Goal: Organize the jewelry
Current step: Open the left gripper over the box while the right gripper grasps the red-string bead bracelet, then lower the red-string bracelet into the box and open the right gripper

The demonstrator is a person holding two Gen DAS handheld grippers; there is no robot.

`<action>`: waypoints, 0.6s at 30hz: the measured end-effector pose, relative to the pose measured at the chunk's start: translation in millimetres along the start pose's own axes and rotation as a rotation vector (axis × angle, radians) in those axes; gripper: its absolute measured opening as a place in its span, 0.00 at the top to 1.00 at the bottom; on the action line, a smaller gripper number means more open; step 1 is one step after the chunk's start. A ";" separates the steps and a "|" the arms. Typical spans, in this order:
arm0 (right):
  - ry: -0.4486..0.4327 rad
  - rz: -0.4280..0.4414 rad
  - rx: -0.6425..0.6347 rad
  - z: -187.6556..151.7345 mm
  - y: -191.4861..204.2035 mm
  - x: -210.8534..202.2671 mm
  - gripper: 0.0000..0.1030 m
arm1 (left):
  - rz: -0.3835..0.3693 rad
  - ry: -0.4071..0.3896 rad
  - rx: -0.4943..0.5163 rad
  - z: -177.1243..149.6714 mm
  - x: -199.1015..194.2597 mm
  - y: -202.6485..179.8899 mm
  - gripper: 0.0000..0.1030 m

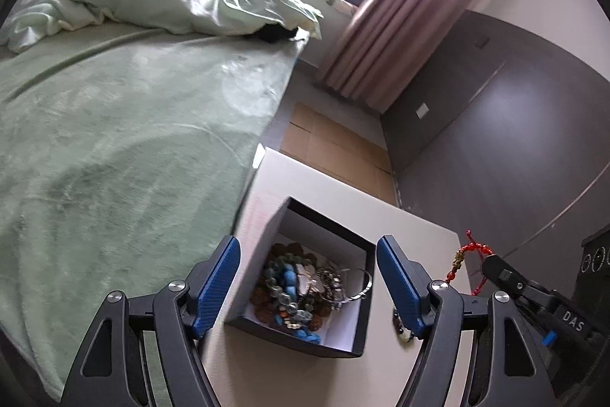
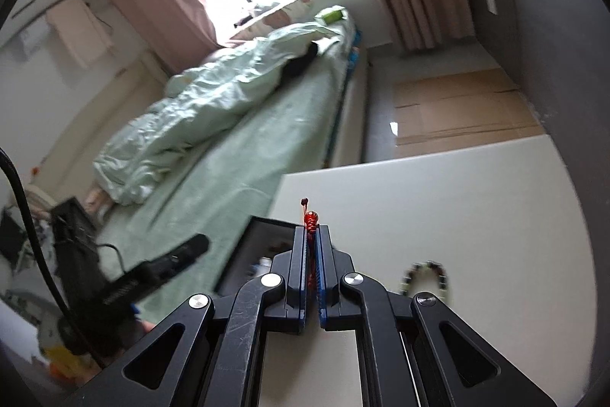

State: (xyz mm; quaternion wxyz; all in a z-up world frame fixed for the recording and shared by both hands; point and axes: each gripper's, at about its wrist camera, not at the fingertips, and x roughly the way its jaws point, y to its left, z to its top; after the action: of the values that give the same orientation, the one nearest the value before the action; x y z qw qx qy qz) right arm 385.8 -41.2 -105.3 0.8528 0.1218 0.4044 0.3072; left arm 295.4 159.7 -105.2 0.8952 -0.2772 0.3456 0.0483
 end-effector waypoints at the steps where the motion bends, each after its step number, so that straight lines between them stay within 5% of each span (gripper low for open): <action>1: -0.001 0.010 -0.001 -1.3 3.0 2.1 0.94 | 0.003 -0.008 0.000 0.1 -2.0 1.5 0.27; 12: 0.001 0.138 0.006 -3.1 40.6 34.3 0.94 | 0.010 -0.040 -0.033 2.2 -11.7 15.8 0.27; 14: 0.046 0.165 0.016 -4.0 42.3 46.0 0.79 | 0.011 -0.036 -0.032 2.2 -11.3 16.8 0.26; 15: 0.070 0.170 0.031 -4.5 39.1 50.6 0.48 | 0.009 -0.034 -0.033 2.0 -10.8 16.9 0.25; 16: 0.082 0.169 0.054 -6.0 34.2 53.8 0.34 | 0.006 -0.033 -0.032 2.4 -10.0 16.3 0.24; 18: 0.067 0.138 0.066 -7.0 26.1 51.0 0.25 | 0.004 -0.032 -0.027 3.3 -9.6 15.5 0.23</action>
State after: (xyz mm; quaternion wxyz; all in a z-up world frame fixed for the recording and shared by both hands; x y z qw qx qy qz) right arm 394.1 10.7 -129.2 0.8110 0.1671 0.4336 0.3554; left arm 285.8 175.5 -104.2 0.8967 -0.2878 0.3309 0.0593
